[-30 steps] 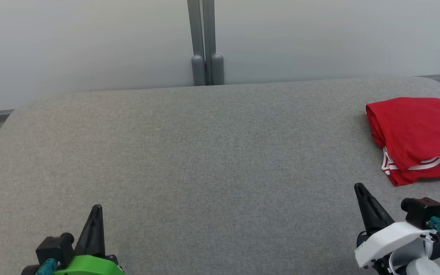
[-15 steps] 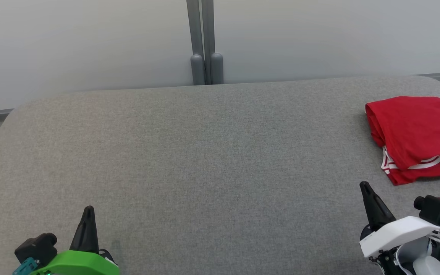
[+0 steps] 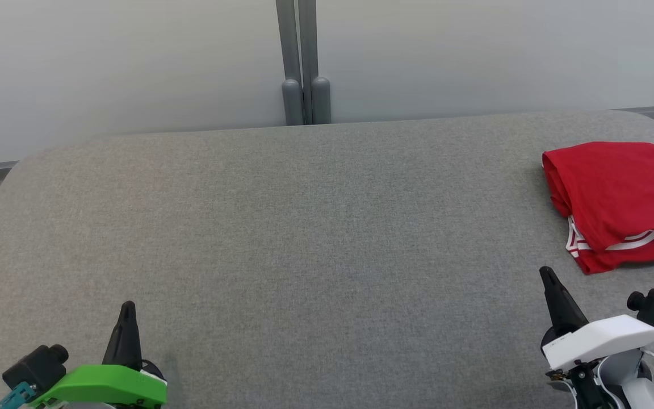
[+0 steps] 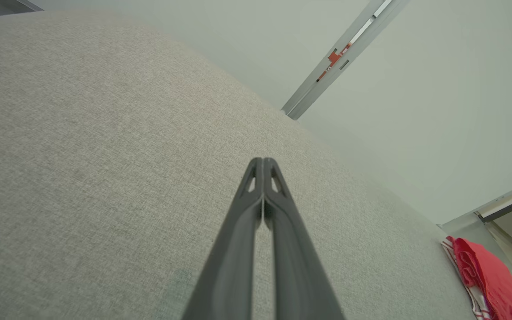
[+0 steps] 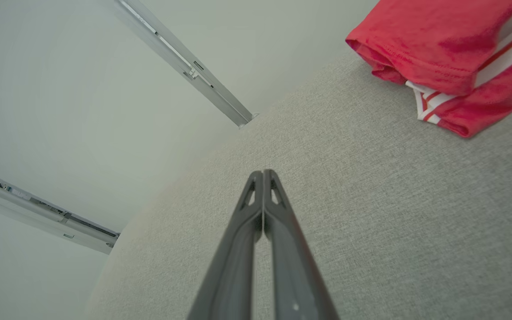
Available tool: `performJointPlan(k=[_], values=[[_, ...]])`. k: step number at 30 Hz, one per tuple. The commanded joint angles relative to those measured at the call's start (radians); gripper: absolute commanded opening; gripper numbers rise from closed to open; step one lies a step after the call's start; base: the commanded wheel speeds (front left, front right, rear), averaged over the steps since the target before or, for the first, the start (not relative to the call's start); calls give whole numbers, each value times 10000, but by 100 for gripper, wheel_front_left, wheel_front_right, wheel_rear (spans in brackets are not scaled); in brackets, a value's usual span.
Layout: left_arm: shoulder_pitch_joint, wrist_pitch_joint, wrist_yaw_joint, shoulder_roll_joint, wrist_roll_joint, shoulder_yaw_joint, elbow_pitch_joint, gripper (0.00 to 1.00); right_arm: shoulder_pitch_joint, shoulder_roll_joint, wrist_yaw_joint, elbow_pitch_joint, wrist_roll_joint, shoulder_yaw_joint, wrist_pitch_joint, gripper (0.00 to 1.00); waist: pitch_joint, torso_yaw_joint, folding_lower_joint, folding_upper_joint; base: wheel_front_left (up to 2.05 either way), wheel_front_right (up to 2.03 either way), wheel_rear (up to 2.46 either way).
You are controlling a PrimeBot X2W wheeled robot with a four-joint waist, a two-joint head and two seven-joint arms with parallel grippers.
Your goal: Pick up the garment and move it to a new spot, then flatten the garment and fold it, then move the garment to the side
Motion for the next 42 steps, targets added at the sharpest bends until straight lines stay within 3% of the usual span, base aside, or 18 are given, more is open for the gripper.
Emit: performJointPlan(k=[1,42], values=[[-349,97,-55,24,-361,113,-179,0,-297,-6,-3,-90,335,-123,64,0,4,-3,1,0,0,0,0],[-737,1331,-371,-356,-4580,875,-328,0,-583,584,-3,57,4171,-940,923,0,112,-78,1,0,0,0,0]])
